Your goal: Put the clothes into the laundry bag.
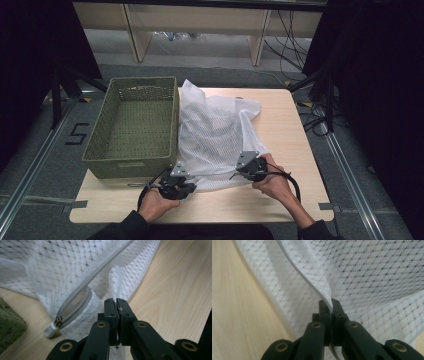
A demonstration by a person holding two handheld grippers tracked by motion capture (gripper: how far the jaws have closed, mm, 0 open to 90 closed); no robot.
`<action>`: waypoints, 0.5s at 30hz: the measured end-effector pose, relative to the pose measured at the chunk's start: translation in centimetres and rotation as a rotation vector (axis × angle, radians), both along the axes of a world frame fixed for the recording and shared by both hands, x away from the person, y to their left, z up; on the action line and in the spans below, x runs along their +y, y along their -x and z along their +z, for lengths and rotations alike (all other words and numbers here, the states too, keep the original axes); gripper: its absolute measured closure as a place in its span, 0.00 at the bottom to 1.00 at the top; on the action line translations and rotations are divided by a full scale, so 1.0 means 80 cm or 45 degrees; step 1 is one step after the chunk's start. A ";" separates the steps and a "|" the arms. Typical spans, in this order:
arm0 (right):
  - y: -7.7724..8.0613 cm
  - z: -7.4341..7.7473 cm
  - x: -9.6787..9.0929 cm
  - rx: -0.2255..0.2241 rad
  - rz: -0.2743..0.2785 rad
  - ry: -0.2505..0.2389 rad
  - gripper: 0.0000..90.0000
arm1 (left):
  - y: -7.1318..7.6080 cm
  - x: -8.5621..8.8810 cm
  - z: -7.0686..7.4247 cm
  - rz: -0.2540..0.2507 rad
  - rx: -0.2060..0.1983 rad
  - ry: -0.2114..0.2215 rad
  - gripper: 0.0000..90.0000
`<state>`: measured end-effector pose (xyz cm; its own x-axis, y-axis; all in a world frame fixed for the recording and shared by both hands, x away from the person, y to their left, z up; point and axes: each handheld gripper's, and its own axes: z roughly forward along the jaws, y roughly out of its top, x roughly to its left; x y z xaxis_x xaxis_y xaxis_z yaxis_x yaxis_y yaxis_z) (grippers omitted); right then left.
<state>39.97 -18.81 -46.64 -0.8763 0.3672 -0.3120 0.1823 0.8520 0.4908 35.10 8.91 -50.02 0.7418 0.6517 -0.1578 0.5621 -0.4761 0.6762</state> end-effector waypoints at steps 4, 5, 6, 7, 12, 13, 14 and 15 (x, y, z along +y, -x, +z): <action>0.000 -0.001 0.003 -0.007 0.002 -0.012 0.96 | 0.003 -0.001 -0.001 -0.016 0.000 -0.027 0.96; 0.001 -0.002 0.003 0.012 -0.002 -0.016 0.93 | 0.003 -0.001 -0.001 -0.038 -0.013 -0.038 0.95; 0.000 -0.003 0.003 0.019 -0.007 -0.033 0.91 | 0.004 0.000 0.000 -0.052 -0.019 -0.056 0.94; 0.001 -0.002 0.001 0.032 -0.034 -0.061 0.90 | 0.005 0.000 0.000 -0.037 -0.018 -0.039 0.93; 0.003 0.022 -0.013 0.004 -0.044 -0.228 0.71 | 0.008 0.011 0.007 -0.021 -0.038 -0.033 0.85; 0.006 0.028 -0.018 0.013 -0.073 -0.272 0.67 | 0.009 0.014 0.009 -0.024 -0.048 -0.039 0.82; 0.006 0.035 -0.024 0.001 -0.079 -0.308 0.62 | 0.010 0.016 0.010 -0.018 -0.048 -0.032 0.76; 0.007 0.041 -0.030 0.003 -0.095 -0.358 0.57 | 0.012 0.018 0.013 -0.016 -0.054 -0.027 0.70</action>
<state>39.44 -21.19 -43.37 -0.8442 0.5023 -0.1870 0.2407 0.6670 0.7051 34.12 10.36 -48.98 0.7556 0.6454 -0.1123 0.5273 -0.4975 0.6889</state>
